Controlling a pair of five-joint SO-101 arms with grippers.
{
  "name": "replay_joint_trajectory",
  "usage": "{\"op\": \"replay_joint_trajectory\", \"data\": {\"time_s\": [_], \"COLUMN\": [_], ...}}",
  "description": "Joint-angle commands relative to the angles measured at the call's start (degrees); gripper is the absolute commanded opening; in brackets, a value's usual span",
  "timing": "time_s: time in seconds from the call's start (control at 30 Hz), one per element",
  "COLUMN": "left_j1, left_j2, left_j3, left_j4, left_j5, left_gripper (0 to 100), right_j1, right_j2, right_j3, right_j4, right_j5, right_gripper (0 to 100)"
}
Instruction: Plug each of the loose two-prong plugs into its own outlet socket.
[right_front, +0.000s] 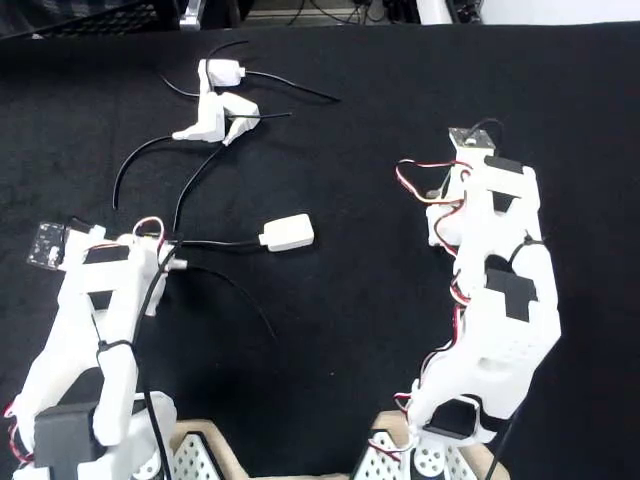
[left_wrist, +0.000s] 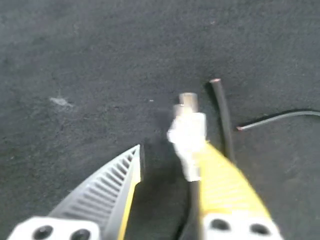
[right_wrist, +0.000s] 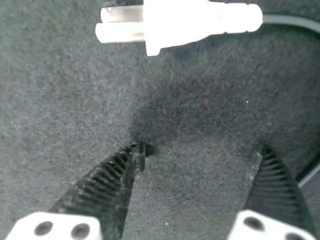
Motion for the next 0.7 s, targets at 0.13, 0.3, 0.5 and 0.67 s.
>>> {"op": "replay_joint_trajectory", "data": {"time_s": [0.13,0.3,0.5,0.67], "left_j1": [0.1,0.2,0.4,0.5], "left_j2": [-1.0,-1.0,-1.0,-1.6], "left_j3": [-0.4,-0.4,-0.4,-0.7], "left_j4": [-0.6,-0.7,-0.4,-0.3], "left_j5": [-5.6,-5.7,-9.7,-11.8], "left_gripper": [3,3,10,27], "right_j1": [-1.1,-1.1,-1.1,-1.1], "right_j2": [-0.6,-0.6,-0.6,-0.6], "right_j3": [0.5,0.5,0.5,0.5], "right_j4": [-0.2,-0.2,-0.2,-0.1], "right_j5": [-0.9,-0.9,-0.9,-1.0], "right_gripper": [33.6,33.6,33.6,33.6]}}
